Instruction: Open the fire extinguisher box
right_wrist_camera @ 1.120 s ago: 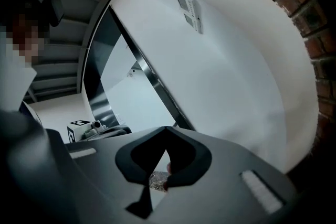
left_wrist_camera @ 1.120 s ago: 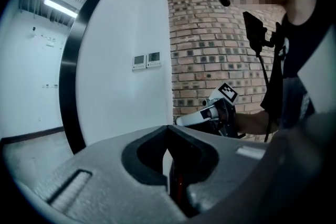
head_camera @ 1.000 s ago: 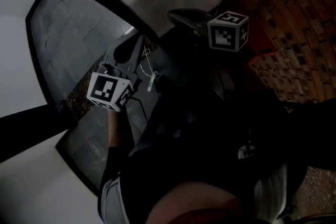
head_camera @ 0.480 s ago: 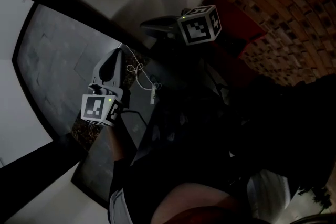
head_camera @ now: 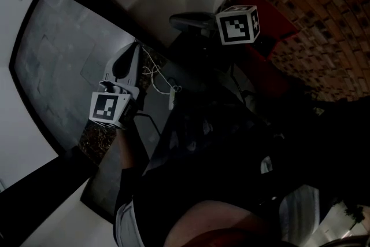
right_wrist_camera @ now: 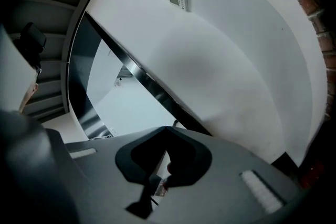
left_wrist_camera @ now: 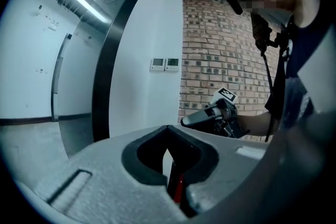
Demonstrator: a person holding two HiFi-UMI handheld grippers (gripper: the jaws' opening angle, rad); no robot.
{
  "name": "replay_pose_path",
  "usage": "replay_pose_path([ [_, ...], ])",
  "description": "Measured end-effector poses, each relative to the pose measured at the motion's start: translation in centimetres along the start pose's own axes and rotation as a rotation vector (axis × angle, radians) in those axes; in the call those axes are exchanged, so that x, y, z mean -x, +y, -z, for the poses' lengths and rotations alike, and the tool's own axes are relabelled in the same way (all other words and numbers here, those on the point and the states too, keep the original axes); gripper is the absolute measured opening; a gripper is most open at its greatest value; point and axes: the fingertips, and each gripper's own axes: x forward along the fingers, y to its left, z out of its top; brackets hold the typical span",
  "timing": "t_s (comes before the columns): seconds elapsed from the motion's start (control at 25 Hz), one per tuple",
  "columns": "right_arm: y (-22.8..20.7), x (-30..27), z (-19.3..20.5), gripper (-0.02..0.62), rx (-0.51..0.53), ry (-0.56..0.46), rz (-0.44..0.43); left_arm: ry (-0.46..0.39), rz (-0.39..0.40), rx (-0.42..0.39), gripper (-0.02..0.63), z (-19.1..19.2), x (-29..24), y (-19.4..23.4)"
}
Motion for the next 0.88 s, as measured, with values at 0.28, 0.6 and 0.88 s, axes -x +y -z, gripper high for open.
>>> replay_pose_path([
  [0.28, -0.4, -0.9, 1.7, 0.000, -0.038, -0.028, 0.066, 0.000, 0.083, 0.025, -0.003, 0.7, -0.1, 1.1],
  [0.6, 0.7, -2.1, 3.3, 0.001, -0.086, -0.040, 0.073, -0.016, 0.116, 0.034, -0.005, 1.3, 1.7, 2.0],
  [0.88, 2.4, -3.6, 4.0, 0.000, -0.107, -0.023, 0.023, -0.039, 0.096, 0.061, -0.005, 1.4, 3.2, 2.5],
])
